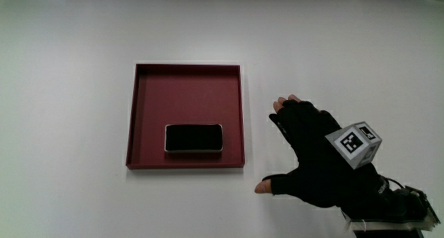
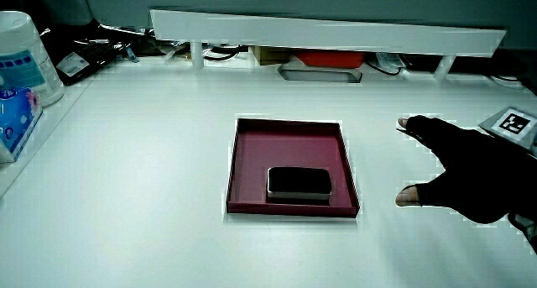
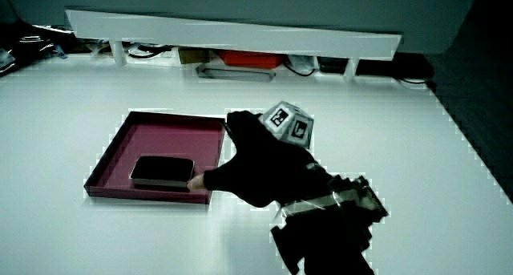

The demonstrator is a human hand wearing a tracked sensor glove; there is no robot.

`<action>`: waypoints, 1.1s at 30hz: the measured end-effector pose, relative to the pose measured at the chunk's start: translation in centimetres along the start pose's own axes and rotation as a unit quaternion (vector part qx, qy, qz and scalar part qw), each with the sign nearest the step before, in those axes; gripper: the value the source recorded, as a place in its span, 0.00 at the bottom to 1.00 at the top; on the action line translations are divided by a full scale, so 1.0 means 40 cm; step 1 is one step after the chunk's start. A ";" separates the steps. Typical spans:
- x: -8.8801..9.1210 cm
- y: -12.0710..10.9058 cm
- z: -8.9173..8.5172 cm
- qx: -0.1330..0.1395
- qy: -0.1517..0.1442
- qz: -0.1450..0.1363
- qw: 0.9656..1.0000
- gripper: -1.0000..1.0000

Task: Pick eraser

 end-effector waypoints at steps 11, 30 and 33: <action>-0.029 0.059 -0.014 -0.015 -0.007 0.004 1.000 0.50; -0.068 0.265 -0.105 -0.090 0.007 0.000 0.996 0.50; -0.084 0.286 -0.121 -0.071 -0.043 0.000 0.997 0.50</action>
